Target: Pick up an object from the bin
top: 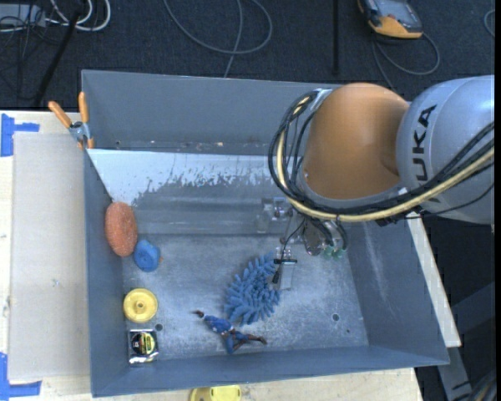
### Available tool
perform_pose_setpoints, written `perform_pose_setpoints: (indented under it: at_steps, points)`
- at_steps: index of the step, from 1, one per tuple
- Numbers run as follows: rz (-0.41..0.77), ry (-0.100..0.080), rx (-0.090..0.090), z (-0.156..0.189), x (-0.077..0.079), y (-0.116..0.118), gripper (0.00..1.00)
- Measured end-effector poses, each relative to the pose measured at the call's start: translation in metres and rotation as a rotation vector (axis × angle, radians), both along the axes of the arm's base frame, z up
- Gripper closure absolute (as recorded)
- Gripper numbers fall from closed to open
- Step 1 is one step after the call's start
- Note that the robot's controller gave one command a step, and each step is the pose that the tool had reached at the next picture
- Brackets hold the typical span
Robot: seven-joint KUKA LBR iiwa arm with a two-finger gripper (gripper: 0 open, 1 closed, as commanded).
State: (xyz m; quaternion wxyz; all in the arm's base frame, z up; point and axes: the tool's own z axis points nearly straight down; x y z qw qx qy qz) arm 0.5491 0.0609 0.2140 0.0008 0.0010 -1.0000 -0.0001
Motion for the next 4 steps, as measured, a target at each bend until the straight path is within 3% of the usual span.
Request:
perform_pose_setpoints:
  at_steps: [1,2,3,4]
  points:
    - [0.055,-0.007,0.000,-0.038,-0.007,-0.004,0.00]
    - [0.081,0.000,0.000,-0.083,-0.022,-0.009,0.00]
    - [-0.001,-0.001,0.000,-0.118,-0.045,-0.019,1.00]
    - [-0.002,-0.001,0.000,-0.118,-0.045,-0.019,0.00]
